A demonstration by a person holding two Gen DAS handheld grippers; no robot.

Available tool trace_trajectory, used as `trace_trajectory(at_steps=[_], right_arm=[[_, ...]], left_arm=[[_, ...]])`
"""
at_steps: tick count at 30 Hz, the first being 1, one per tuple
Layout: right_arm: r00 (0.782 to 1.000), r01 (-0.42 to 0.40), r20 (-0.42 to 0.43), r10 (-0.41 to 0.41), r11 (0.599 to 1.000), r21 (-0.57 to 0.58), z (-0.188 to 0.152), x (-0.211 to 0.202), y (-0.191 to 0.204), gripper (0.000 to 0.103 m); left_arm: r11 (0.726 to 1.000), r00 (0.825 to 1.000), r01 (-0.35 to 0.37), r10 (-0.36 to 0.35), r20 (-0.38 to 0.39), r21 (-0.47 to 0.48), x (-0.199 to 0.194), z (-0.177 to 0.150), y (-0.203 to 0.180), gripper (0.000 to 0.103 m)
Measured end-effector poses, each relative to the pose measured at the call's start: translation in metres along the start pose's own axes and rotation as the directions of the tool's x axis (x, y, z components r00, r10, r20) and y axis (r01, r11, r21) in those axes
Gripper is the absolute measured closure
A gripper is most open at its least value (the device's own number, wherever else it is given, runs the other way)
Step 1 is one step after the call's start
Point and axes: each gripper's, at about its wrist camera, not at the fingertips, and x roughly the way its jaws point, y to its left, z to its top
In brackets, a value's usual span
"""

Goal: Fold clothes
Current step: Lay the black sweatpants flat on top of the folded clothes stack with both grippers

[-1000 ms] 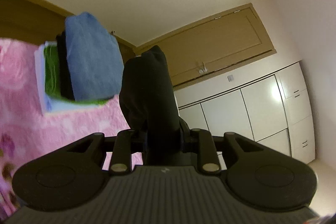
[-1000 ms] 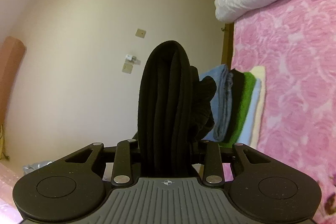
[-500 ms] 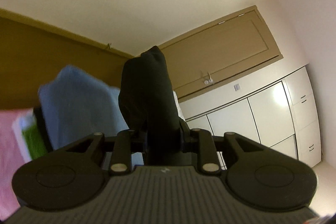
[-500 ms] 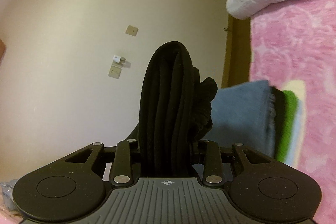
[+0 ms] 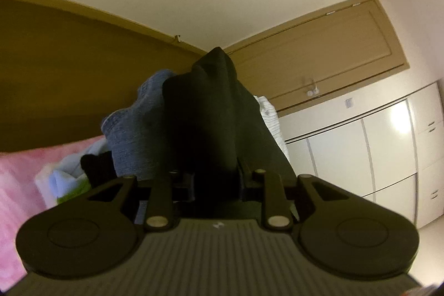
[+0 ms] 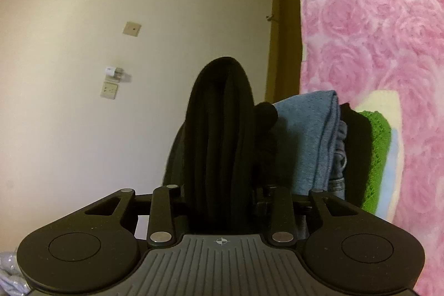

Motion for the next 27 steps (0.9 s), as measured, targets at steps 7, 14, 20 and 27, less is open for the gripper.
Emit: trace_trajectory(at_steps=[7, 14, 20, 27], right_arm=[[0.992, 0.091, -0.086, -0.09, 0.996, 0.002, 0.001, -0.003, -0.014, 0.049], [0.892, 0.451, 0.164, -0.422, 0.86, -0.24, -0.008, -0.064, 0.046, 0.049], [0.857, 0.512, 0.292, -0.425, 0.637, -0.576, -0.041, -0.05, 0.11, 0.057], [0.812, 0.567, 0.354, -0.464, 0.48, -0.67, -0.067, -0.003, 0.099, 0.057]], left_arm=[[0.994, 0.994, -0.088, 0.092, -0.052, 0.071, -0.005, 0.008, -0.007, 0.073], [0.928, 0.967, -0.22, 0.247, -0.057, 0.301, -0.031, 0.028, -0.063, 0.077], [0.813, 0.972, -0.151, 0.225, -0.064, 0.563, 0.008, 0.037, -0.123, 0.08], [0.645, 0.957, -0.053, 0.251, -0.146, 0.762, 0.1, 0.044, -0.145, 0.083]])
